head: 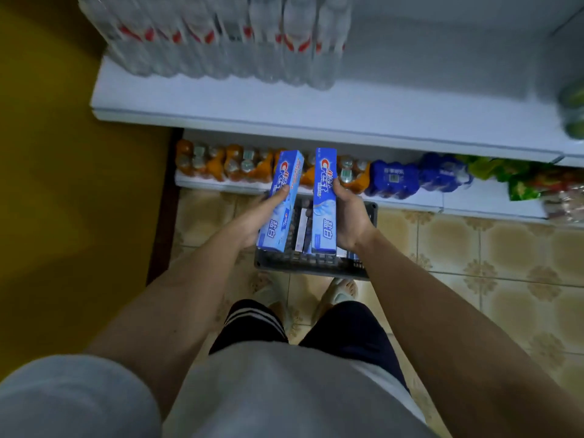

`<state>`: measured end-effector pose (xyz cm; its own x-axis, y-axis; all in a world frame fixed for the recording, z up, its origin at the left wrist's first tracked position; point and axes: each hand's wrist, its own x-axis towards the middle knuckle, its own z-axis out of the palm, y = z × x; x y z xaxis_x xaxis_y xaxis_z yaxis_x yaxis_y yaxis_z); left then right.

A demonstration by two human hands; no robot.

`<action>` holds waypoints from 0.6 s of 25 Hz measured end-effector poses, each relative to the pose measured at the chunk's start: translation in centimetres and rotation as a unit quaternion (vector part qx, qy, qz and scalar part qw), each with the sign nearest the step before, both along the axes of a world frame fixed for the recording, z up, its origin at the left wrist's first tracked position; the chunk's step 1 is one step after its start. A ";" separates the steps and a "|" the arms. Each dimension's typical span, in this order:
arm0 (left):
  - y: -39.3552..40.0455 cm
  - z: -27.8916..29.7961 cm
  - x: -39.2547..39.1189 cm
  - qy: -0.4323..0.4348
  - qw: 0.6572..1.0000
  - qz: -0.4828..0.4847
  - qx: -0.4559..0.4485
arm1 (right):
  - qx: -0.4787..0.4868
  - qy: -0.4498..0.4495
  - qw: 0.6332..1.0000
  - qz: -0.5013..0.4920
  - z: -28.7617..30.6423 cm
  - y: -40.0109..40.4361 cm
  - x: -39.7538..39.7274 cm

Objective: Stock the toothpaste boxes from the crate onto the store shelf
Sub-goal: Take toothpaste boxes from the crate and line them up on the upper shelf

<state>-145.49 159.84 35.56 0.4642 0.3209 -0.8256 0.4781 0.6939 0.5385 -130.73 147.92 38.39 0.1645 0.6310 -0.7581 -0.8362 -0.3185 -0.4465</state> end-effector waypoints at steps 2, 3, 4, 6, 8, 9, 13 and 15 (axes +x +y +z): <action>0.7 2.5 -0.4 -0.032 0.999 0.010 0.011 | -0.001 -0.035 0.999 0.025 3.2 0.7 -0.3; 1.1 3.7 -0.5 -0.046 0.999 0.020 0.013 | 0.000 -0.053 0.998 0.043 4.7 1.0 -0.5; 1.5 4.9 -0.4 -0.059 0.998 0.035 0.014 | -0.001 -0.070 0.996 0.059 5.9 1.4 -0.6; 2.5 6.5 -0.5 -0.097 0.991 0.088 -0.003 | -0.017 -0.116 0.988 0.096 7.8 1.9 -0.8; 3.6 7.5 -0.6 -0.138 0.979 0.150 -0.028 | -0.053 -0.183 0.974 0.127 9.3 2.1 -0.8; 3.9 7.8 -0.7 -0.154 0.970 0.185 -0.043 | -0.071 -0.200 0.969 0.130 9.6 1.9 -0.8; 5.2 9.2 -1.0 -0.204 0.939 0.270 -0.066 | -0.097 -0.221 0.965 0.103 11.1 1.5 -1.0; 5.0 10.3 -0.8 -0.220 0.924 0.301 -0.081 | -0.090 -0.222 0.966 0.093 11.9 1.4 -1.0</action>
<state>-146.33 164.79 45.88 0.5447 0.5196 -0.6583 -0.2617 0.8511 0.4552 -131.71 149.34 50.26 0.3951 0.5453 -0.7393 -0.4954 -0.5512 -0.6714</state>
